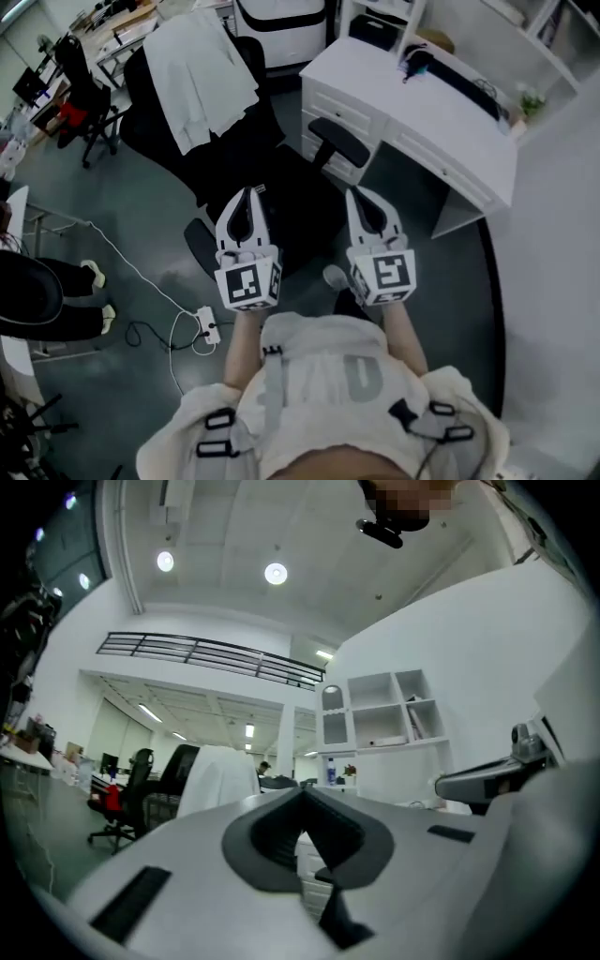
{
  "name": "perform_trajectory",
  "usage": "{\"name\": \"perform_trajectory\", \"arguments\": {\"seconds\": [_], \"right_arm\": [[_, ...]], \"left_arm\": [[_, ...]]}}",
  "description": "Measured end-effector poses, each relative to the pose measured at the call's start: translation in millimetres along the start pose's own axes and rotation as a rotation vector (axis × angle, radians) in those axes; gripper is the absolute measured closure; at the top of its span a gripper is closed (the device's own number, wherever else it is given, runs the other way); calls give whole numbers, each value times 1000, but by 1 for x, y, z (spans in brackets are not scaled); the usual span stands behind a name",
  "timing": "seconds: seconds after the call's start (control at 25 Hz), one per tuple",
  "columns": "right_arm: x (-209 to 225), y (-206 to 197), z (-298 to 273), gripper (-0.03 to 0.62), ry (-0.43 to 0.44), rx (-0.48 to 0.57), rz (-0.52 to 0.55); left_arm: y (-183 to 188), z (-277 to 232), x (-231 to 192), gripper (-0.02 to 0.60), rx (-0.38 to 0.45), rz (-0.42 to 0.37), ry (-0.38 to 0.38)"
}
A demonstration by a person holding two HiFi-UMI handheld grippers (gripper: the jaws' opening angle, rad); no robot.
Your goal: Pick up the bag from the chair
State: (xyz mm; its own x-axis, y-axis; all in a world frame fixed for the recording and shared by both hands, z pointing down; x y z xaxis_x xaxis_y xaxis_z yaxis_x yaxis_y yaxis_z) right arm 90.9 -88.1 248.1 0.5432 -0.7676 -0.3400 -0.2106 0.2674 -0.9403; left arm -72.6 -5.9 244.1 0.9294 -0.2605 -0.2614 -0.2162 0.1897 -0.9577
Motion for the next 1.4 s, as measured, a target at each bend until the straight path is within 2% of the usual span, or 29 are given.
{"name": "perform_trajectory", "arguments": {"seconds": [0.16,0.48,0.64,0.8,1.04,1.24,1.4], "right_arm": [[-10,14,-42,588,158,59,14],[-14,21,-108,589,398,135,-15],[2,13,-133,589,483,171,-4],[14,-2,-150,589,562,168,-16],[14,-15,-158,588,653,180,-24],[11,-16,-161,589,665,176,-48],[10,-19,-164,588,644,141,-68]], "left_arm": [[10,1,-23,575,24,-12,168],[20,-15,-44,575,72,-25,426],[16,-26,-40,575,78,-60,525],[11,-38,-26,575,103,-42,588],[2,-29,-13,575,79,-88,653],[7,-18,-16,575,70,-101,703],[10,-19,-21,575,68,-87,705]]}}
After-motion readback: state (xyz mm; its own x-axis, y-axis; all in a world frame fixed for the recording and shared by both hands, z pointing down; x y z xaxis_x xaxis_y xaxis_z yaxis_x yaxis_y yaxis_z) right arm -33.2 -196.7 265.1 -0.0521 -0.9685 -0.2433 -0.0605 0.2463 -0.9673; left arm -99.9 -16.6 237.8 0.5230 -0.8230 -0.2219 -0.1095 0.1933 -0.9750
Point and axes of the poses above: the fingertips, and each gripper's own axes: z backward along the fingers, x to its right, y out of its top, the point moved 1 cm from there along z, backward along the fingers, and after that the axes turned 14 degrees about z, right-handed, at the moved point
